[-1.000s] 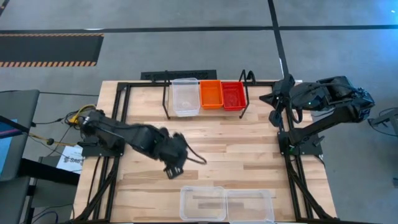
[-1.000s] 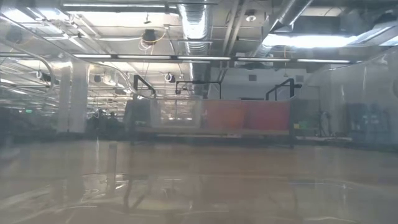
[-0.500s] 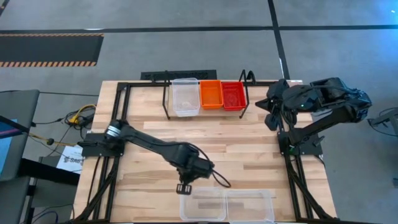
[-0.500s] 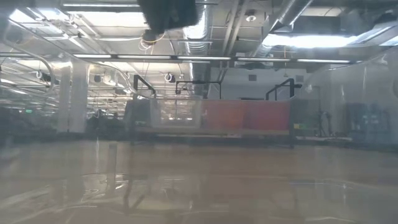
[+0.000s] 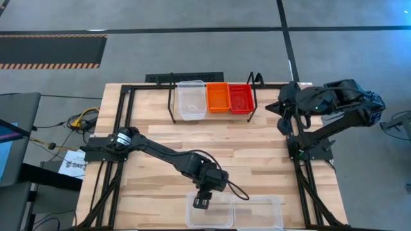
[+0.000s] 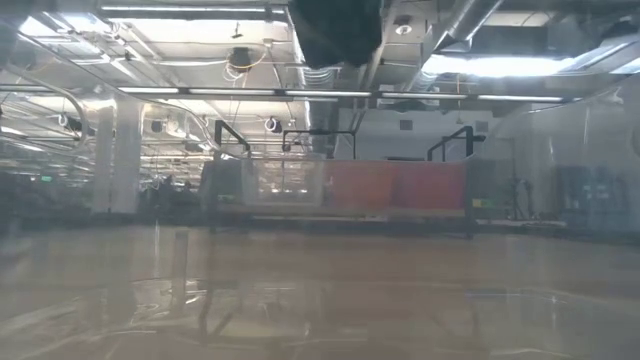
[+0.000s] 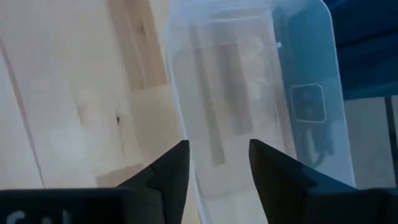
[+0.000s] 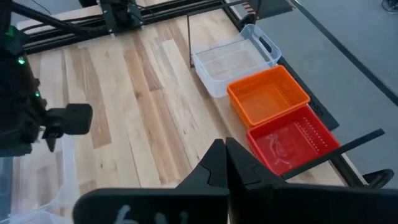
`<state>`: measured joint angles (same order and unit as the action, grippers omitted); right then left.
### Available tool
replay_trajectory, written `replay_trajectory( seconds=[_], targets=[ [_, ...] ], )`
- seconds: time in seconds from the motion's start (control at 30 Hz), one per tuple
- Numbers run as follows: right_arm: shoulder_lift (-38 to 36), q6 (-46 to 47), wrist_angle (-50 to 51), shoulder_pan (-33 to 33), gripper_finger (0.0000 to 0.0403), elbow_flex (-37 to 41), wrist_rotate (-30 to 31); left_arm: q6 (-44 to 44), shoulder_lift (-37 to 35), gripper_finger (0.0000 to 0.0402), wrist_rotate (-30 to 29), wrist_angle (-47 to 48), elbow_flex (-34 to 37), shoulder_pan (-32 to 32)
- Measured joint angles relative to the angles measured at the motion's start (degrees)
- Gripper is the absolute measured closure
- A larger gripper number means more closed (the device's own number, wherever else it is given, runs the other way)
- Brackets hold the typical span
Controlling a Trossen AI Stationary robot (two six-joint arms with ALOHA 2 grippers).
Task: Stack baskets on shelf by color
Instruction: Stack the left transparent bin on top of the transparent bin on the shelf
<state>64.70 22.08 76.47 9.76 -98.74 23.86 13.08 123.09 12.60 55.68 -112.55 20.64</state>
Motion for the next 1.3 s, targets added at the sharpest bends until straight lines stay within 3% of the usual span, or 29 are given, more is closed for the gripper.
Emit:
replay_trajectory(
  seconds=[0.37,0.77,0.93,1.13,1.3],
  targets=[
    [-2.89,-0.06,1.18,0.02,0.0401,0.02,-1.48,0.91,5.42,0.0244,-1.17,1.32,0.26,-0.02],
    [-5.55,0.51,0.49,3.32,0.0401,0.0,-1.66,1.27,6.47,0.0244,-1.32,1.28,1.77,-2.3],
    [-5.64,6.74,3.14,5.51,0.0401,0.0,-13.97,0.9,6.47,0.0244,-1.38,2.84,1.77,-3.69],
    [-0.52,19.92,13.75,13.93,0.0401,0.05,-17.84,0.94,6.45,0.0247,-3.17,7.31,1.77,-5.27],
    [4.52,22.33,9.72,23.19,0.0401,4.0,-17.71,-0.12,6.45,0.0292,-7.8,13.0,1.77,-6.97]
  ],
)
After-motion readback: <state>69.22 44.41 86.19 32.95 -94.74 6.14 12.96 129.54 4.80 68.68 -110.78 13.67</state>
